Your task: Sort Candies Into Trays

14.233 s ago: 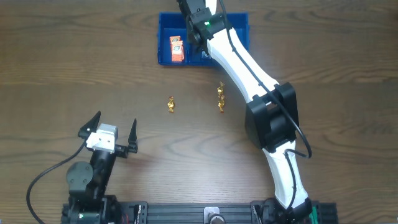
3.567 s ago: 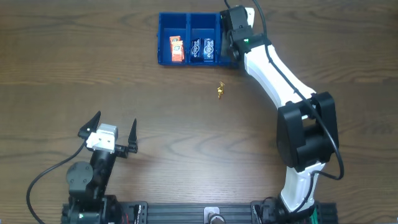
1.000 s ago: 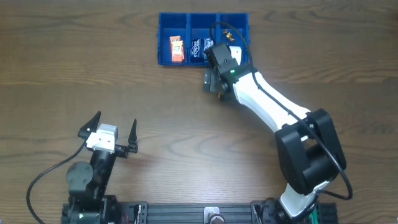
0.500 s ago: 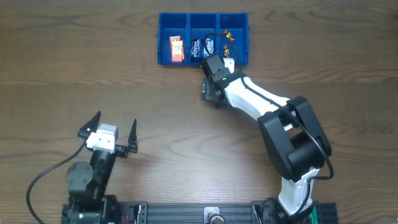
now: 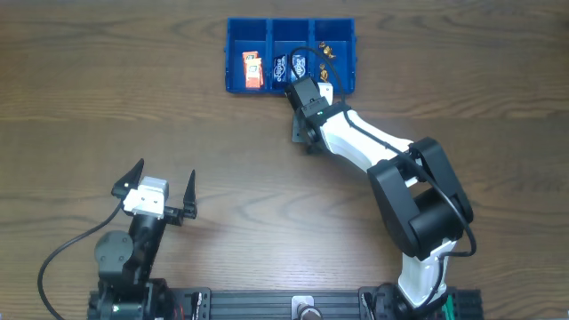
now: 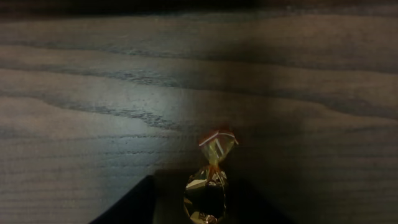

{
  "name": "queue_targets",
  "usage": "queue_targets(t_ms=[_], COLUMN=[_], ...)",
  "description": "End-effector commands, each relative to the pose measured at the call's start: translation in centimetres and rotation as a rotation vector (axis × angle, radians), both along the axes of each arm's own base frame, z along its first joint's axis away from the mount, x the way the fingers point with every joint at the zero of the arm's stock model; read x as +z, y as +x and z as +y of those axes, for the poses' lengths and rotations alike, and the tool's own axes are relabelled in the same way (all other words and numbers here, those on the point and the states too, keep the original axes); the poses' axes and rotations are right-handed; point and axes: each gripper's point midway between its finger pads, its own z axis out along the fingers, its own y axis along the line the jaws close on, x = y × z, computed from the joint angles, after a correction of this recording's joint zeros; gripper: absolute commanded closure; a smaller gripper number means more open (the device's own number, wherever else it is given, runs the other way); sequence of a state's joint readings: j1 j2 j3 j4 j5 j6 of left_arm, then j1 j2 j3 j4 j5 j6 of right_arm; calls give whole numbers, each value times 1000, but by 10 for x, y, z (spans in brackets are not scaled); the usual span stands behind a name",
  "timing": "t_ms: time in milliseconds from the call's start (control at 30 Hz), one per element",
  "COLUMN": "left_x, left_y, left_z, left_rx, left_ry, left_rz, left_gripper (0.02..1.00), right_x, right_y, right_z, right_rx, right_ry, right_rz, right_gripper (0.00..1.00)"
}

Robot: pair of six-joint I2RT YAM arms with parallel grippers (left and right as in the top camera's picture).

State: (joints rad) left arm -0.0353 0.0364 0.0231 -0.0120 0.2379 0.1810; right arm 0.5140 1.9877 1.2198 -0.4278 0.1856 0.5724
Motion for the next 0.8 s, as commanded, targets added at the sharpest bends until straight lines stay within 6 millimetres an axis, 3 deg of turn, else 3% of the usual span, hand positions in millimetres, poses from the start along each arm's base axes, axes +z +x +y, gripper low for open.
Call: queue_targets(t_ms=[33, 300, 433, 500, 600, 800], left_x=[-17, -17, -17, -17, -17, -17], left_y=[-2, -2, -2, -2, -2, -2], left_z=[-3, -3, -3, -3, -3, -3], left_rx=[-19, -19, -19, -19, -19, -19], left_ry=[5, 5, 5, 5, 5, 5], left_rz=[52, 52, 52, 52, 52, 52], left_gripper=[20, 20, 20, 20, 20, 20], right_x=[-8, -4, 14, 33, 77, 188], right_y=[-5, -3, 1, 4, 12, 51], right_z=[1, 1, 1, -1, -13, -36], right_rx=[2, 1, -2, -10, -41, -28], right_ry=[-1, -1, 12, 15, -18, -144], right_rz=[21, 11, -29, -68, -166, -352], right_gripper=[680, 792, 801, 801, 803, 801])
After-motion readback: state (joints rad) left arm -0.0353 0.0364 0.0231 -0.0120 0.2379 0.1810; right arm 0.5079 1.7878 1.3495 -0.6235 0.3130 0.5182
